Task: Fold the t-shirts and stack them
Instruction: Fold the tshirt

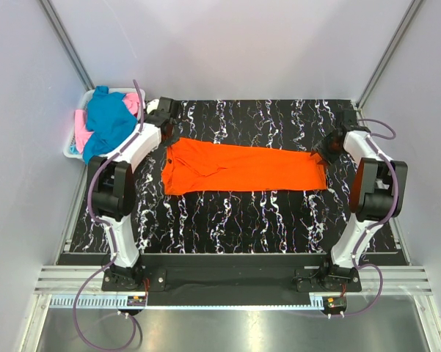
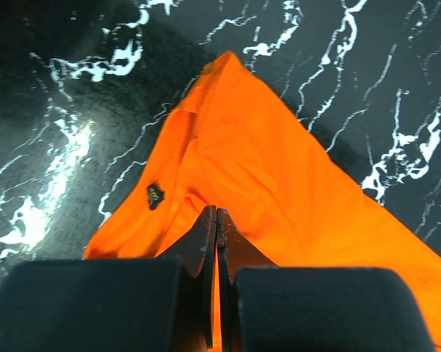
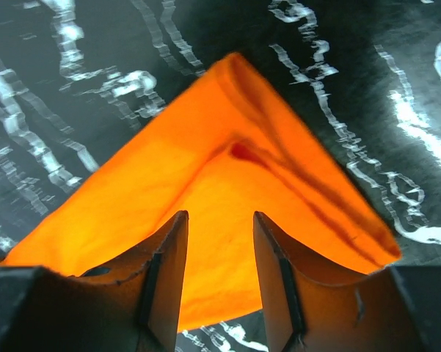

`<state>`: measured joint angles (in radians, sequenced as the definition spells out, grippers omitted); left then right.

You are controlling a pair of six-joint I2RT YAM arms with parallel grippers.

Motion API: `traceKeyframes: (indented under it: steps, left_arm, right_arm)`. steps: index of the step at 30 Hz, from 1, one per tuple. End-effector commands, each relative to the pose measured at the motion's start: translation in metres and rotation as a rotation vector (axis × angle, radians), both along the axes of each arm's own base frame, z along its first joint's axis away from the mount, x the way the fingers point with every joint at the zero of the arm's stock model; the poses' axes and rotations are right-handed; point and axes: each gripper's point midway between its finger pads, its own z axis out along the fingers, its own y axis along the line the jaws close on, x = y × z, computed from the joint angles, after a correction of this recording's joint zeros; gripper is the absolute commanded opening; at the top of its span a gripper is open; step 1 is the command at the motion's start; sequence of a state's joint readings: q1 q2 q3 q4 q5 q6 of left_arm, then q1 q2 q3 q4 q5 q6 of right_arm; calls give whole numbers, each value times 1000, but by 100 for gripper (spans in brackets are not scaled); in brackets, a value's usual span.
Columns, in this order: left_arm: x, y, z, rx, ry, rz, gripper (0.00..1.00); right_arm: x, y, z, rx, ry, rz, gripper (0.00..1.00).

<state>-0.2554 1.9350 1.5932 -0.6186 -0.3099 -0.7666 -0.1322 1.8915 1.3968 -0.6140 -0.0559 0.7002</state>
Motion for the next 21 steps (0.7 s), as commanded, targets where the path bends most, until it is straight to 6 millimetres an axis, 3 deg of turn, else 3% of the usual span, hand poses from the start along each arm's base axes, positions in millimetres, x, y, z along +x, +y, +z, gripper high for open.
traceKeyframes:
  steps: [1,5,10,14,21]
  left_arm:
    - [7,-5,17,-53,-65,-32,0]
    - [-10,-19,16,-125,-32,-88,0]
    - [-51,-38,-3,-207,61,-176,0]
    - [-83,-70,-2,-265,99,-290,0]
    - [-106,-114,0,-283,139,-405,11]
  right_arm:
    - [7,11,43,36,-136,55,47]
    - [-5,27,39,69,-132,101,46]
    - [-24,57,20,77,-77,170,46]
    - [-37,92,3,81,-24,232,45]
    - [-49,110,-5,84,-12,251,44]
